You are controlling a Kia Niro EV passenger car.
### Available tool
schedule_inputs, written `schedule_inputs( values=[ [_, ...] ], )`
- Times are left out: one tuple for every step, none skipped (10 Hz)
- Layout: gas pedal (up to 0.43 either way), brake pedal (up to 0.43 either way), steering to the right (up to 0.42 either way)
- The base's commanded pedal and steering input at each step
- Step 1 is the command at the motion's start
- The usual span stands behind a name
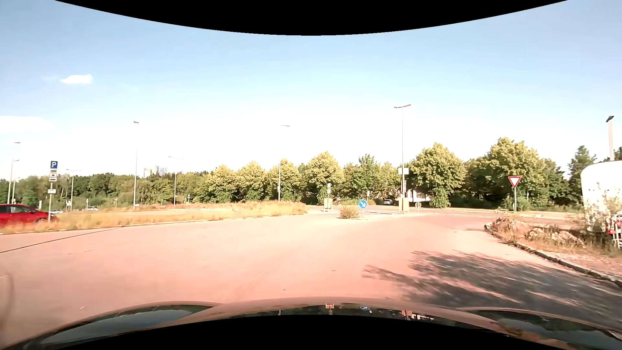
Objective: Follow the waypoints while adhering to traffic rules and regulations
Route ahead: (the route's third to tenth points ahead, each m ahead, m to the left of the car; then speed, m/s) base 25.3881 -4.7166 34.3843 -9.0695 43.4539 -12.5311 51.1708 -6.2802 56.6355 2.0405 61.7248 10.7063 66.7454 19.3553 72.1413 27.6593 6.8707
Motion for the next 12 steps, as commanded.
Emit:
schedule_inputs(
  values=[
    [0.087,0.006,0.123],
    [0.098,0.006,0.129],
    [0.098,0.006,0.131],
    [0.098,0.006,0.130],
    [0.098,0.006,0.131],
    [0.110,0.006,0.130],
    [0.110,0.006,0.130],
    [0.110,0.006,0.129],
    [0.110,0.006,0.128],
    [0.110,0.006,0.126],
    [0.110,0.006,0.125],
    [0.087,0.006,0.122]
  ],
)
